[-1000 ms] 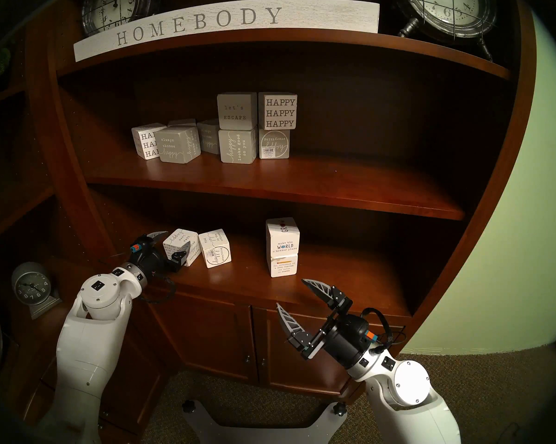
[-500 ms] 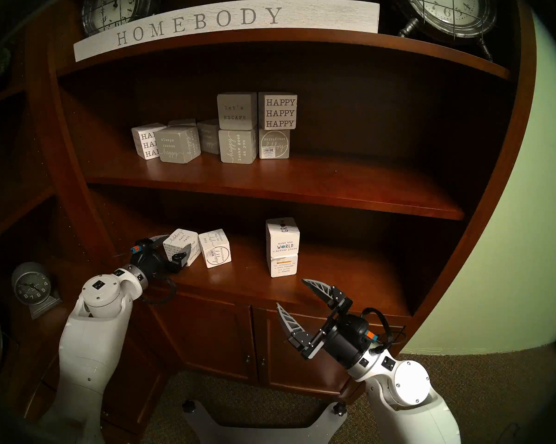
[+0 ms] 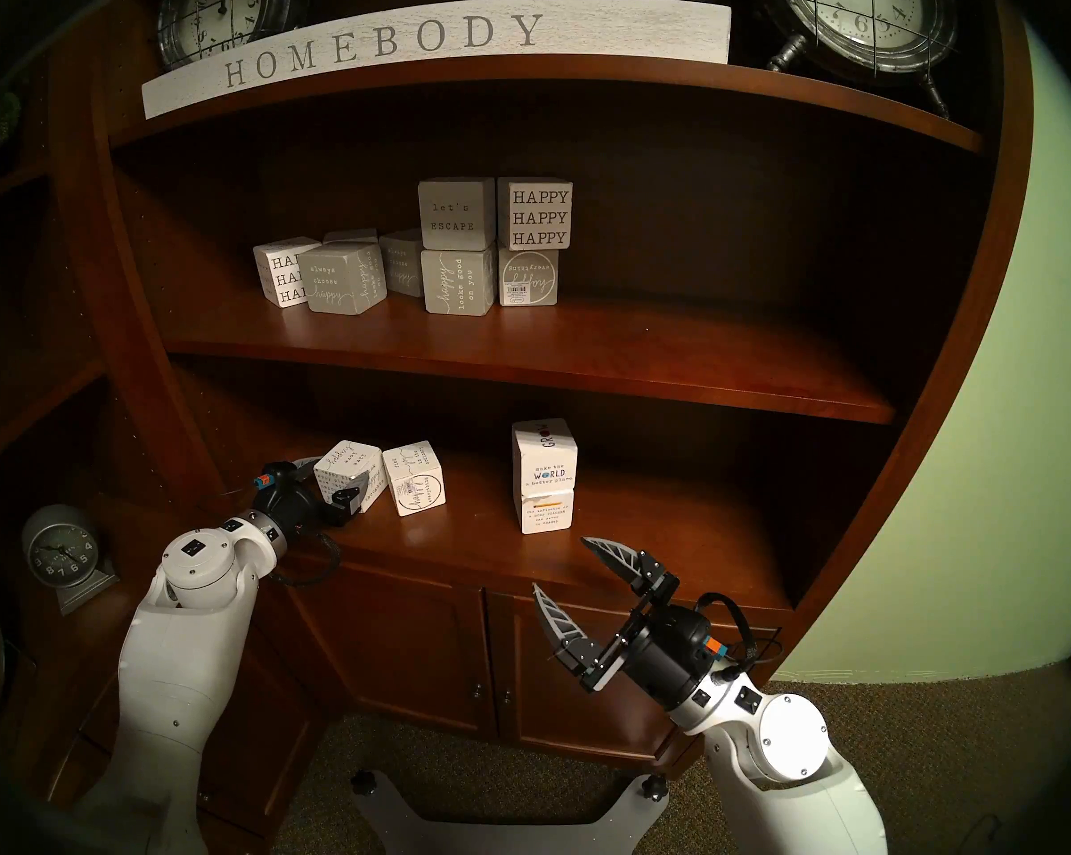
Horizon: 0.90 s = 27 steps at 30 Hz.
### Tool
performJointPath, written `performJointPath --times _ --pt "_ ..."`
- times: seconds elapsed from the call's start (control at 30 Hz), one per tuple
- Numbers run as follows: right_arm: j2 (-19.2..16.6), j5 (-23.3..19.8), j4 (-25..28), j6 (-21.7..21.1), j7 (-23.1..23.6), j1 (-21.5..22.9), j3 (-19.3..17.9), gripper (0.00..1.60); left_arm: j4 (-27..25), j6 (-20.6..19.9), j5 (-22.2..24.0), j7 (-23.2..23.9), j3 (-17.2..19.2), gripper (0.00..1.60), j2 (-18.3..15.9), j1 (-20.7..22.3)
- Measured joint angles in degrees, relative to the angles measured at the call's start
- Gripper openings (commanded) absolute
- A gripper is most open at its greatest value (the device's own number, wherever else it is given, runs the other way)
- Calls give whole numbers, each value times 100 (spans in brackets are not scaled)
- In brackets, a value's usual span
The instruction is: Stack four cubes vertically into two groups
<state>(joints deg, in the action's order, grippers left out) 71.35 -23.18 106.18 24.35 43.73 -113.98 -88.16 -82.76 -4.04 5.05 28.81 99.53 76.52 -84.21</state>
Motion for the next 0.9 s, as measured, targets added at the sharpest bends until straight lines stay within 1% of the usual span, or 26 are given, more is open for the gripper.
performJointPath --times 0.1,0.13,0.17,0.2,0.23,0.27,0.3,0.37,0.43,0.47,0.5,0.53,0.77,0.9 --pt "1 0 0 -1 1 0 -1 160 32 14 -1 -4 0 160 0 20" --pt "2 1 0 -2 2 0 -1 160 42 20 -2 -4 0 154 0 25" --pt "2 1 0 -2 2 0 -2 160 53 30 -2 -6 0 130 0 31" --pt "3 1 0 -3 2 0 -2 160 68 44 -3 -7 0 114 0 38" --pt "3 1 0 -3 3 0 -2 160 77 52 -4 -7 0 89 0 42" --pt "3 2 0 -3 3 0 -3 160 90 65 -4 -7 1 89 -1 48" --pt "4 2 0 -4 3 0 -3 160 96 70 -4 -7 1 59 -2 51" --pt "5 2 0 -5 4 0 -3 160 125 92 -3 -6 2 40 -7 68" --pt "5 3 0 -5 5 0 -4 160 147 107 0 2 2 38 -12 82" --pt "6 3 0 -5 5 0 -4 160 154 111 1 5 3 19 -14 86" --pt "6 3 0 -6 5 0 -4 160 164 118 2 10 3 7 -17 92" --pt "7 3 0 -6 6 0 -5 160 178 131 4 24 3 0 -22 100" --pt "10 5 0 -7 9 0 -7 160 205 246 -6 93 38 0 -70 104" --pt "12 5 0 -7 12 0 -8 160 134 350 -8 163 99 0 -114 51"
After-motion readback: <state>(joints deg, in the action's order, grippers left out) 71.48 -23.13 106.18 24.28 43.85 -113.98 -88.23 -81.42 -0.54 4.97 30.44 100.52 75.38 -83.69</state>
